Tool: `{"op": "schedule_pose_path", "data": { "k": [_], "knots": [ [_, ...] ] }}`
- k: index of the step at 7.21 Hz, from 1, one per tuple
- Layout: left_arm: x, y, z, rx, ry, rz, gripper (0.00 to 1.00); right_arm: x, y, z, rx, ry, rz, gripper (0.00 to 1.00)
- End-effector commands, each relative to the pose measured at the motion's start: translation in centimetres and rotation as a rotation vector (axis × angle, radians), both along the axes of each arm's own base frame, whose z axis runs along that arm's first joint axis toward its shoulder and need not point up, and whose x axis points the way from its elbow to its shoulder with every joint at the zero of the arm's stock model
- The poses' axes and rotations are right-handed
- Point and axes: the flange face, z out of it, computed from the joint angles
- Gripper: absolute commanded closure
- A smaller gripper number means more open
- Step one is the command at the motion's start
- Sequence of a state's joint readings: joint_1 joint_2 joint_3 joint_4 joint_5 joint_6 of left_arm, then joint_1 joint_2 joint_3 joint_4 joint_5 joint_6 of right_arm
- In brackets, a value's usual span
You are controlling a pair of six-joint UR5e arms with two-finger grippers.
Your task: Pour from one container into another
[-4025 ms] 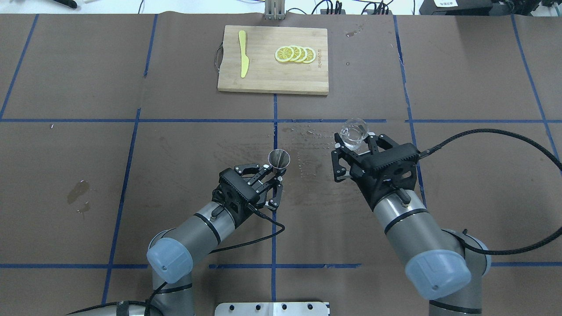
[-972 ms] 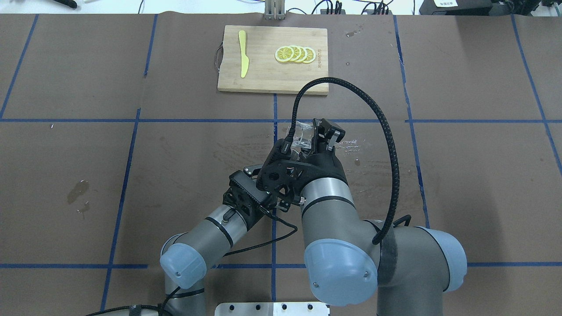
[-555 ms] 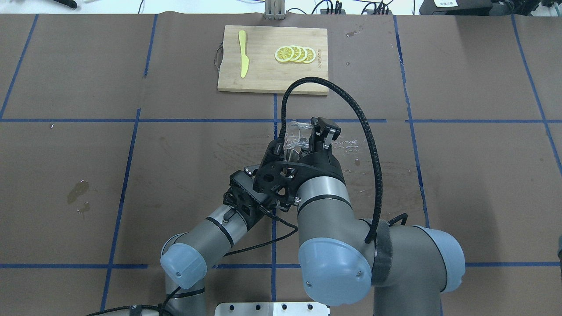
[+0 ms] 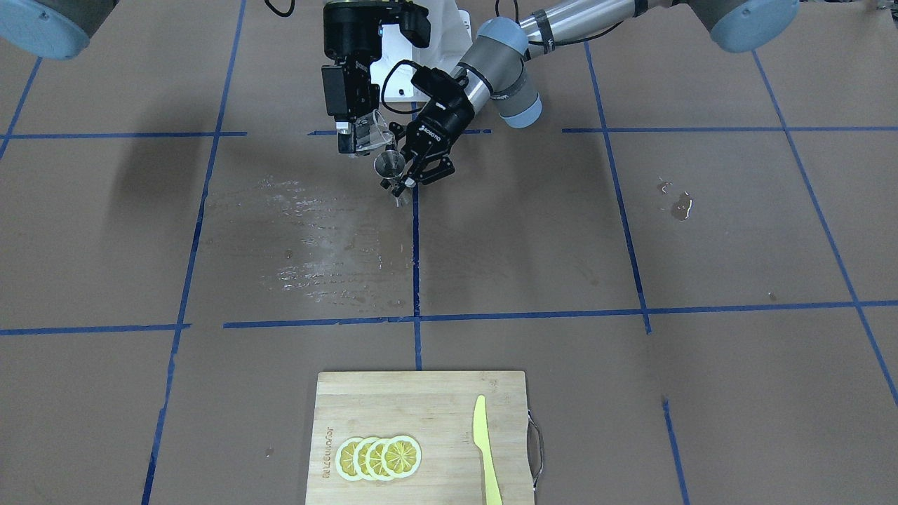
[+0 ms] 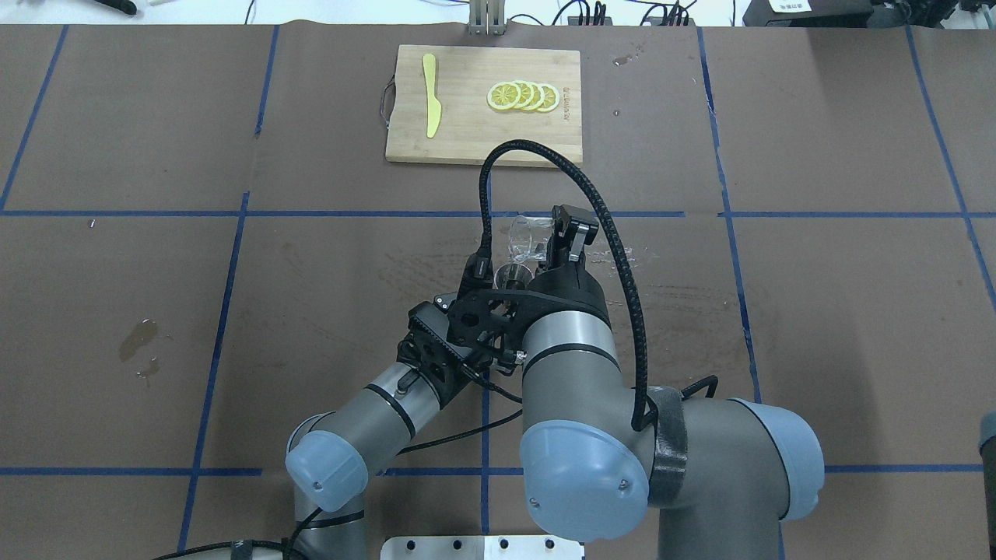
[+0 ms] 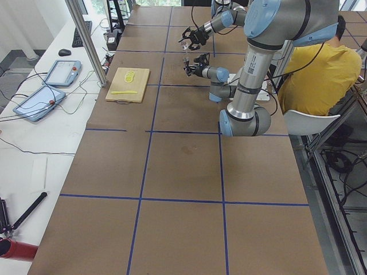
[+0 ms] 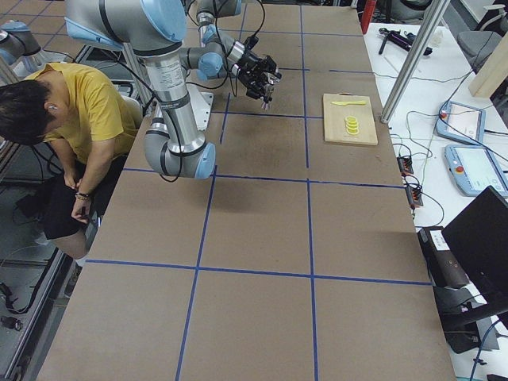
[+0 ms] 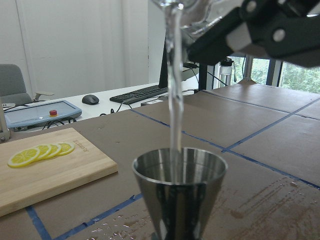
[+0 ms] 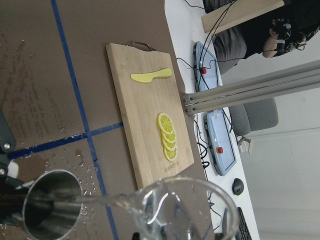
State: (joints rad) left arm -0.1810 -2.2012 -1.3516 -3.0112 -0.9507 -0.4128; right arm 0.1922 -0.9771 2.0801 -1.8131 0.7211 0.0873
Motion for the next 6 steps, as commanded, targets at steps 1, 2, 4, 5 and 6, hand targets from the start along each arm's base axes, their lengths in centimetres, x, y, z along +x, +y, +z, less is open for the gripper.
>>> {"op": "schedule_pose_path", "data": {
  "k": [1,2,4,5,6],
  "knots": [
    [0.00,-0.01,0.00,-0.001,0.001,-0.001,1.00,0.17,-0.12,0.03,0.013,0.040,-0.013,0.88],
    [0.00,-0.01,0.00,0.000,0.000,-0.001,1.00,0.17,-0.12,0.05,0.018,0.055,-0.020,0.87],
    [-0.01,0.09,0.04,-0.001,0.001,0.001,1.00,0.14,-0.13,0.09,0.026,0.089,-0.033,0.86],
    [0.03,0.09,0.10,-0.002,-0.001,0.001,1.00,0.13,-0.13,0.08,0.035,0.117,-0.045,0.86],
    [-0.01,0.09,0.04,-0.001,0.001,0.001,1.00,0.07,-0.14,0.12,0.038,0.126,-0.050,0.86]
  ]
}}
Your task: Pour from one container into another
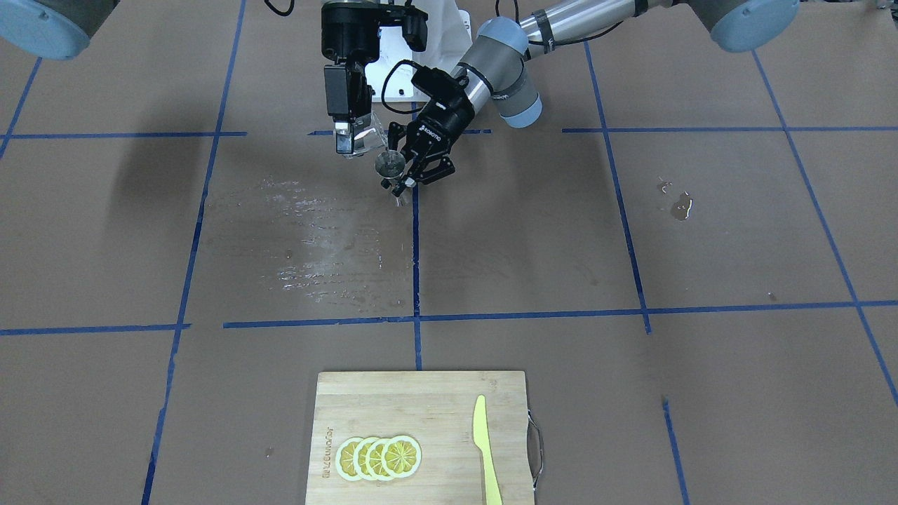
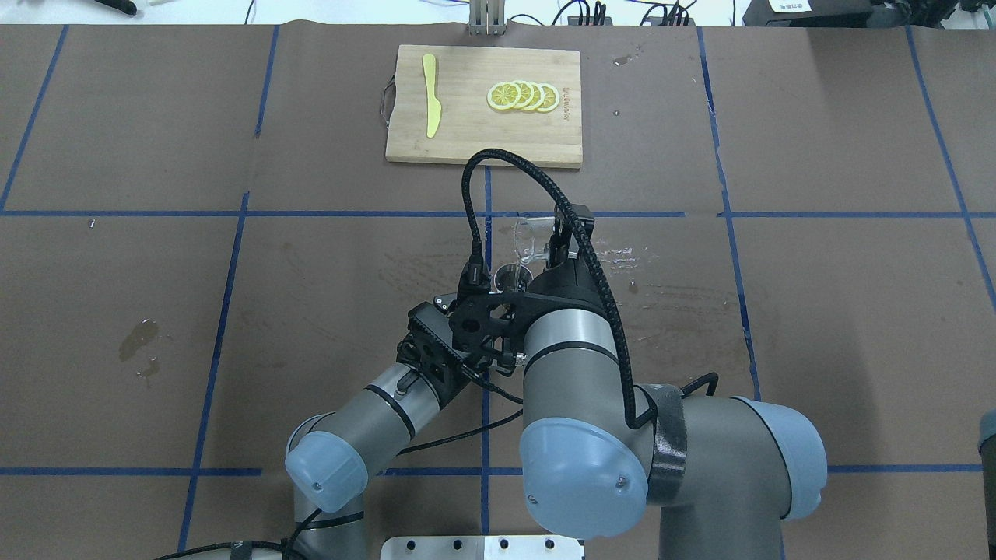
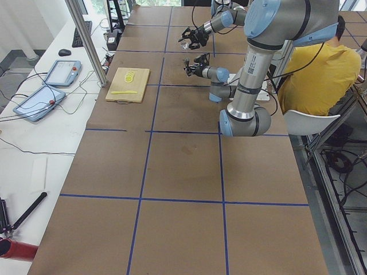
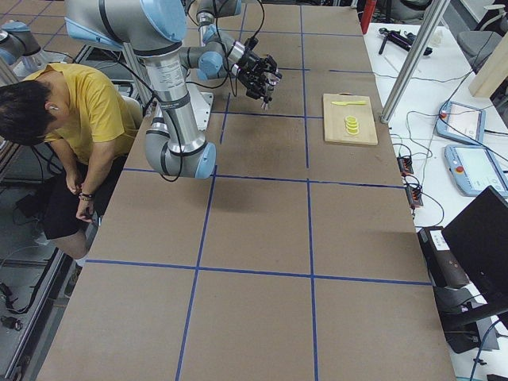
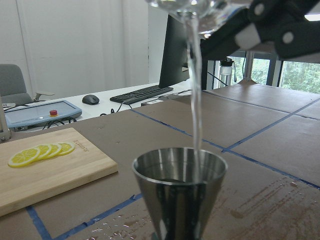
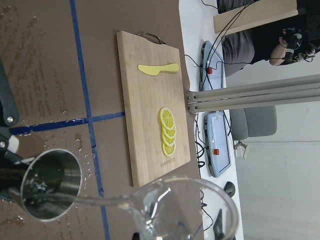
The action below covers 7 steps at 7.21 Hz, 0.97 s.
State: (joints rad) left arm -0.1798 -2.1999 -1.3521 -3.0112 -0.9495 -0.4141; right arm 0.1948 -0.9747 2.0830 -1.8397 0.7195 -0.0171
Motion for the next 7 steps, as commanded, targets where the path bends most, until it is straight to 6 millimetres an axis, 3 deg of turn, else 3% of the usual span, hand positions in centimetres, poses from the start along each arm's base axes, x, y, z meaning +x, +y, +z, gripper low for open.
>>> {"op": "schedule_pose_path", "data": {
  "k": [1,3,7],
  "knots": [
    [0.00,0.03,-0.03,0.001,0.001,0.002,1.00,-0.06,-0.01,0.12,0.007,0.025,-0.011,0.85],
    [-0.13,0.06,-0.21,0.001,0.005,0.002,1.00,0.01,-0.02,-0.34,0.001,-0.020,0.007,0.85],
    [-0.51,-0.08,-0.60,0.004,0.017,-0.001,1.00,0.67,-0.54,-0.28,-0.074,-0.294,0.125,0.85]
  ]
}}
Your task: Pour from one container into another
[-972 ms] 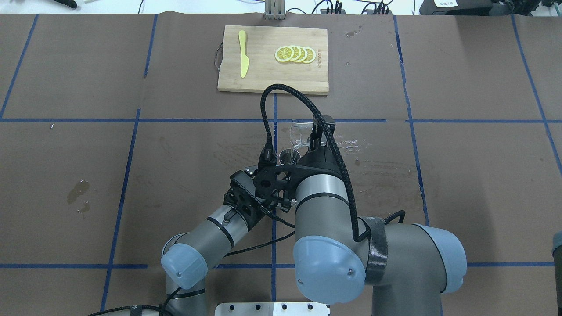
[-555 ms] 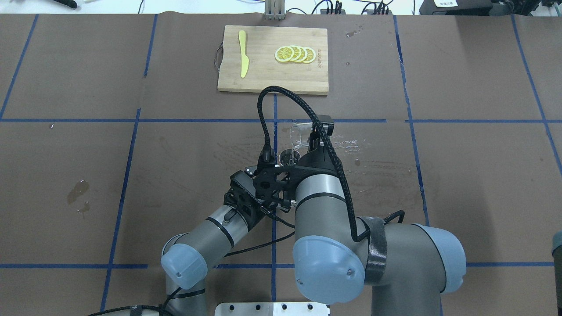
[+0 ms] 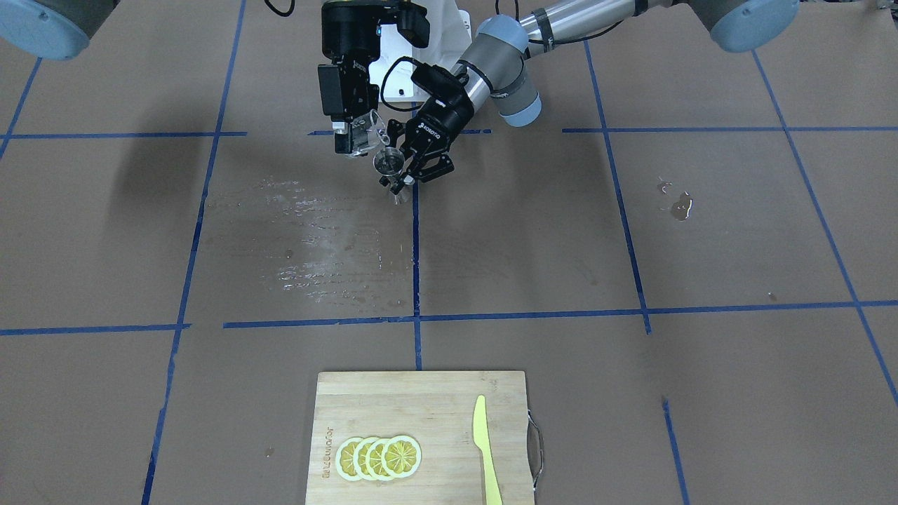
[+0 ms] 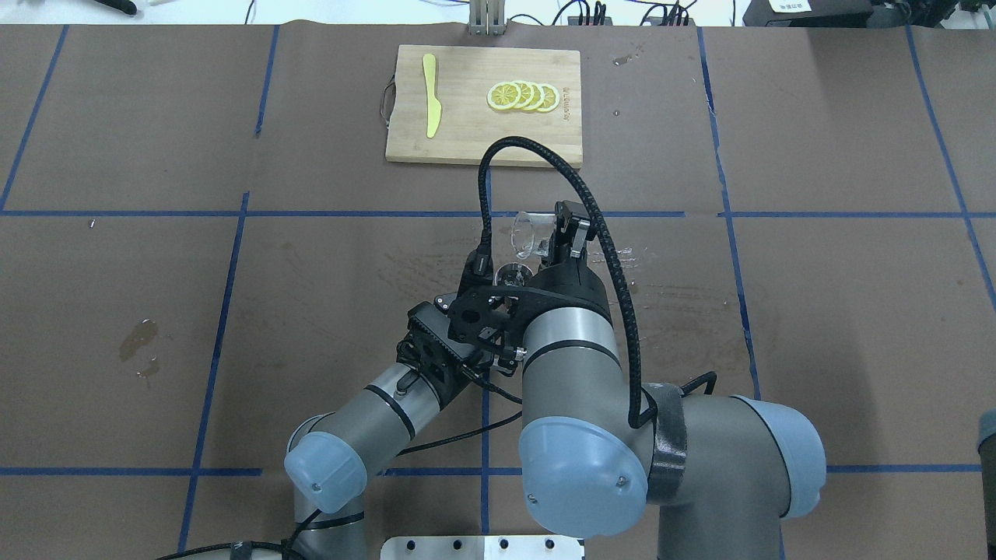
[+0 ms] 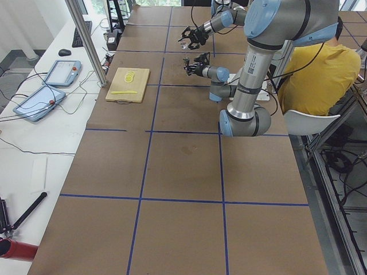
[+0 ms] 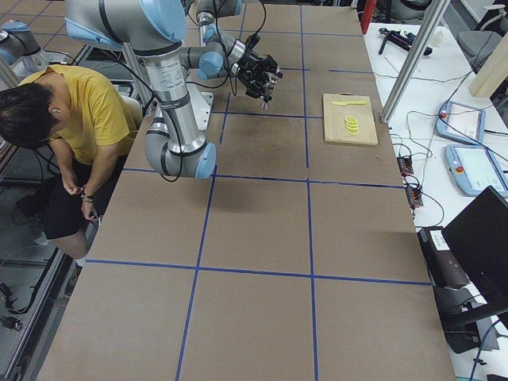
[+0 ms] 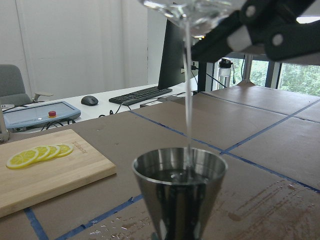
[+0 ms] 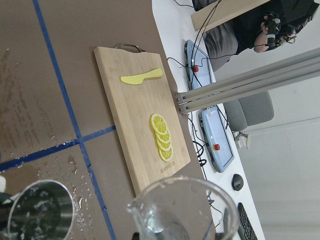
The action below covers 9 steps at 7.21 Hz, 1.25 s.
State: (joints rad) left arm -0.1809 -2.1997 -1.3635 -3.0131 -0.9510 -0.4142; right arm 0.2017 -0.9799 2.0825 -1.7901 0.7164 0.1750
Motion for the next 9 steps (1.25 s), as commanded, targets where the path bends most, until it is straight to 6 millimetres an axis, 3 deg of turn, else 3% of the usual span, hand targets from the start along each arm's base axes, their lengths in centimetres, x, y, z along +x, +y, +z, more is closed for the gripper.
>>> {"op": "schedule_pose_path", "data": {
  "k": [1,2,4,5,6,7,9],
  "knots": [
    [-0.4,-0.2,-0.2,0.003,0.018,-0.005,1.00,0.2,0.0,1.3,-0.094,-0.256,0.112,0.85],
    [-0.9,-0.5,0.0,0.006,0.042,-0.010,1.00,0.6,0.1,1.0,-0.146,-0.442,0.168,0.85],
    [-3.8,-0.8,1.5,-0.008,0.099,-0.063,1.00,2.8,0.5,5.0,-0.222,-0.763,0.230,0.86],
    [-5.5,-1.4,1.9,-0.031,0.132,-0.085,1.00,4.0,0.6,8.4,-0.243,-0.815,0.226,0.87],
    [-8.1,-1.4,4.4,-0.042,0.116,-0.110,1.00,5.4,0.3,11.5,-0.252,-0.839,0.231,0.88],
    [-12.2,-0.7,8.6,-0.048,0.095,-0.120,1.00,6.2,-0.2,13.0,-0.264,-0.831,0.233,0.88],
    [-18.9,0.7,17.2,-0.054,0.075,-0.134,1.00,7.0,-1.1,14.1,-0.262,-0.813,0.256,0.88]
  ]
}}
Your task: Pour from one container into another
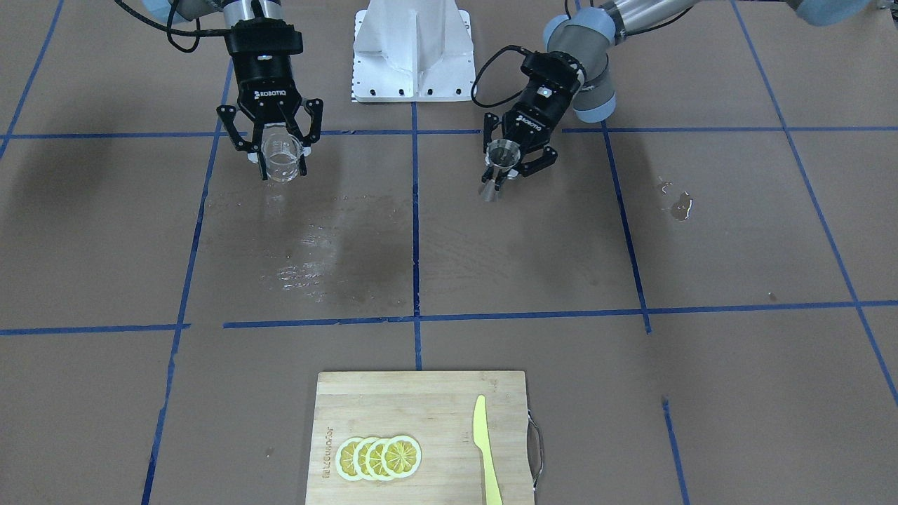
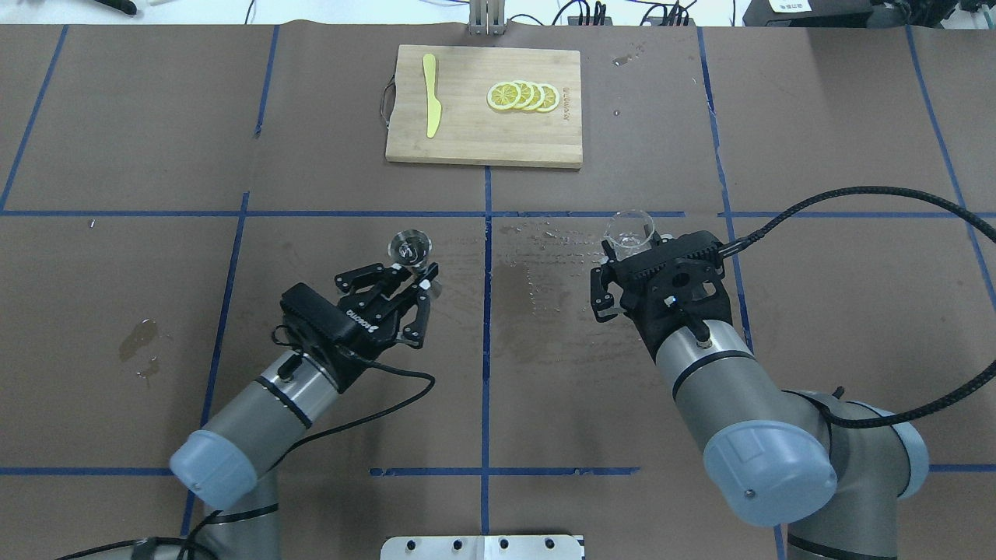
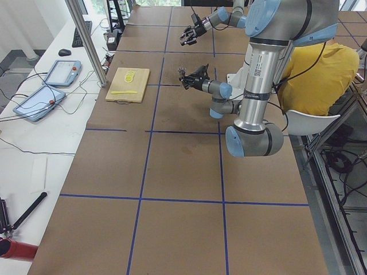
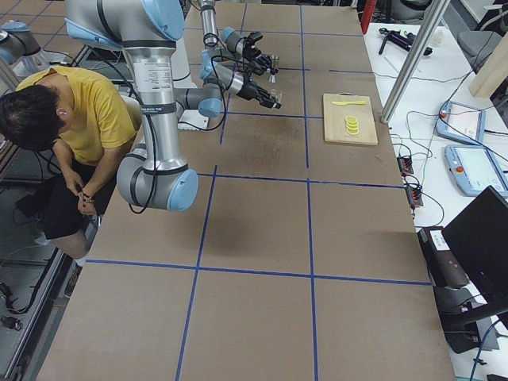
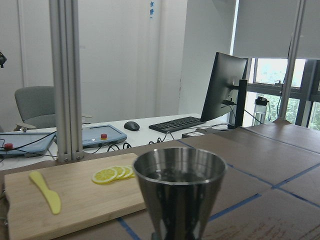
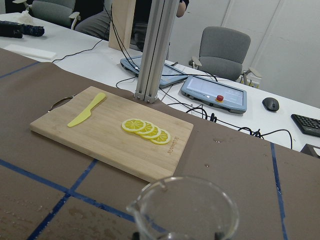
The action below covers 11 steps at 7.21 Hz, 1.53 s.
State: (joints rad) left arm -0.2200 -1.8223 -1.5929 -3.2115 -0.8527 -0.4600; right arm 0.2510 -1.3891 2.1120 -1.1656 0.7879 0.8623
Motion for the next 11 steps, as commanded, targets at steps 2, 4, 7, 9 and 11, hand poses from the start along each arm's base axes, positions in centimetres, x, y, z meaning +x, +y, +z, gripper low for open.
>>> {"op": "schedule_pose_path", "data": {
  "k": [2,4,7,9,11],
  "knots": [
    [-13.1,2.5,15.2,-0.031,-0.090,-0.046,1.00,1.2,-1.3,1.8,-0.023,0.022,0.006,0.88],
    [-18.0,2.9,20.7,-0.068,-0.109,-0.142,1.00,1.1,-1.3,1.8,-0.024,0.023,0.006,0.88],
    [-16.2,5.7,24.5,-0.155,-0.145,-0.248,1.00,1.1,-1.2,1.9,-0.026,0.023,0.003,0.88],
    [-15.0,7.0,25.0,-0.166,-0.135,-0.176,1.00,1.0,-1.1,2.0,-0.026,0.025,0.002,0.88],
    [-15.1,7.3,25.5,-0.177,-0.124,-0.137,1.00,1.0,-1.2,2.1,-0.027,0.028,0.002,0.88]
  ]
}}
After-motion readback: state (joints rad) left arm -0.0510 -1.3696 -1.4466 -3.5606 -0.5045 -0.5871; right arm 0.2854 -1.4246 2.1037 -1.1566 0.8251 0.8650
